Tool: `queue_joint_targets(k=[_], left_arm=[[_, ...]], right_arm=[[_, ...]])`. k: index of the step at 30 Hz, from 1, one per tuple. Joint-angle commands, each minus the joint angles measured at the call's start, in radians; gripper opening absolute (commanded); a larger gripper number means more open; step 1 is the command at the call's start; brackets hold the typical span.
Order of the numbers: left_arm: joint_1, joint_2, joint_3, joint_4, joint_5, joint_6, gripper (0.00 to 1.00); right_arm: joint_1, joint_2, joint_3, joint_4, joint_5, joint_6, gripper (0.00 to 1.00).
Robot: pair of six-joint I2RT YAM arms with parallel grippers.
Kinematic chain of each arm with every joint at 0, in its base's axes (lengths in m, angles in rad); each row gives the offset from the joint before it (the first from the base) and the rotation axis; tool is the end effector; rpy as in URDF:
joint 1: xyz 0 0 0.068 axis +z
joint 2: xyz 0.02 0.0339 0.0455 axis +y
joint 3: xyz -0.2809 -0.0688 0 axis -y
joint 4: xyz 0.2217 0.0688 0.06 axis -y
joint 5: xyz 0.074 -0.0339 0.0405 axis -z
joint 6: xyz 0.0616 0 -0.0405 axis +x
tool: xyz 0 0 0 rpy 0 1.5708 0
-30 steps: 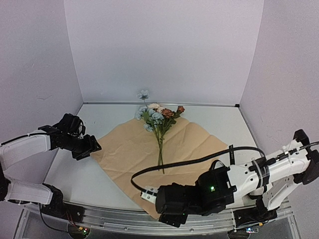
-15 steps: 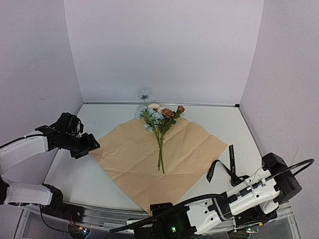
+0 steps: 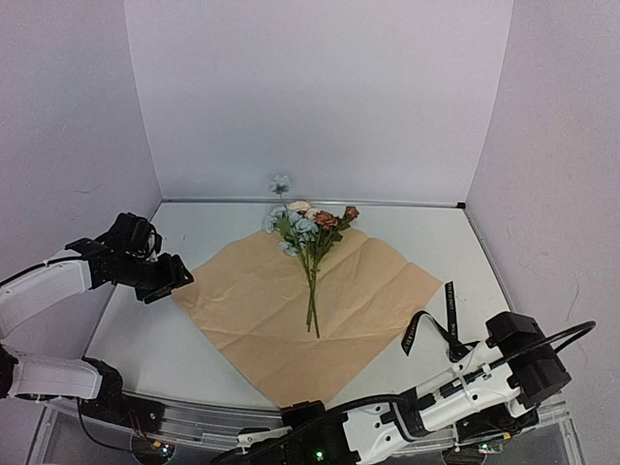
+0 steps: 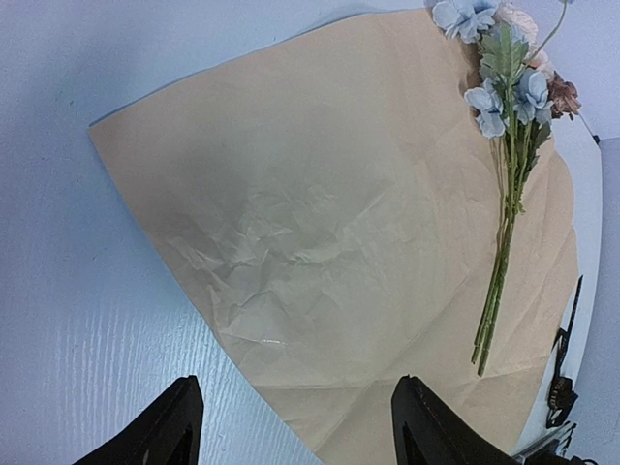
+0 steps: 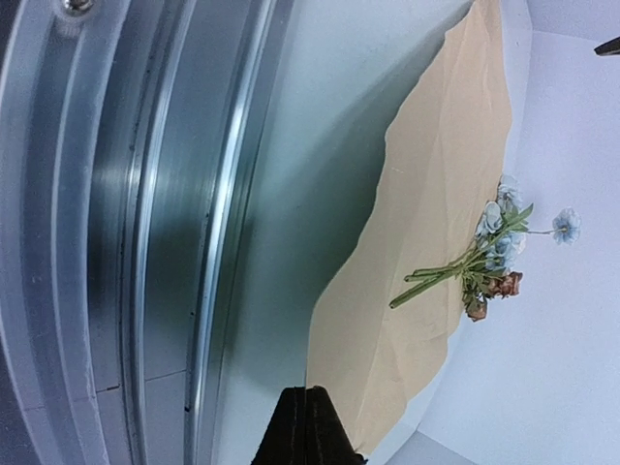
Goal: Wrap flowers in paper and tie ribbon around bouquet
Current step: Pick up the bottom corner of the flattened wrapping paper from the center of the board, then fold the bottom corner of the flattened wrapping paper at the center of the board.
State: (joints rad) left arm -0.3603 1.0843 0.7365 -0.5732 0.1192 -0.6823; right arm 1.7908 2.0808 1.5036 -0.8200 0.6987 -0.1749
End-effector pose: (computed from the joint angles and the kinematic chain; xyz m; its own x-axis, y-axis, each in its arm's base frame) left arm 0.1839 -0.0771 0.2350 -0.8415 -0.3520 -0.4099 -0.1459 0.8785 -0.4550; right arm -0.0479 0.3957 0.1686 0.3459 -0.9364 -0.0598 -0.7223 -0.2250 -0.6539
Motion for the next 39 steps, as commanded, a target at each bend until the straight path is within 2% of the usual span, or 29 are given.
queue_joint_targets(k=[1, 13, 21, 30, 39], left_arm=[[-0.003, -0.021, 0.065, -0.017, -0.004, 0.017, 0.69], [-0.003, 0.01, 0.14, -0.03, 0.038, 0.022, 0.69], [-0.003, 0.063, 0.19, -0.032, 0.031, 0.021, 0.69], [-0.003, 0.097, 0.185, 0.004, 0.02, 0.018, 0.66], [-0.003, 0.107, 0.112, 0.183, 0.221, 0.032, 0.48]], right_arm=[[-0.033, -0.073, 0.015, 0.012, 0.035, -0.043, 0.0], [-0.246, -0.154, 0.069, 0.014, -0.008, -0.176, 0.0], [-0.419, -0.068, 0.21, 0.016, -0.075, -0.268, 0.0], [-0.578, 0.05, 0.384, 0.017, -0.184, -0.301, 0.0], [-0.69, 0.227, 0.581, 0.034, -0.195, -0.385, 0.0]])
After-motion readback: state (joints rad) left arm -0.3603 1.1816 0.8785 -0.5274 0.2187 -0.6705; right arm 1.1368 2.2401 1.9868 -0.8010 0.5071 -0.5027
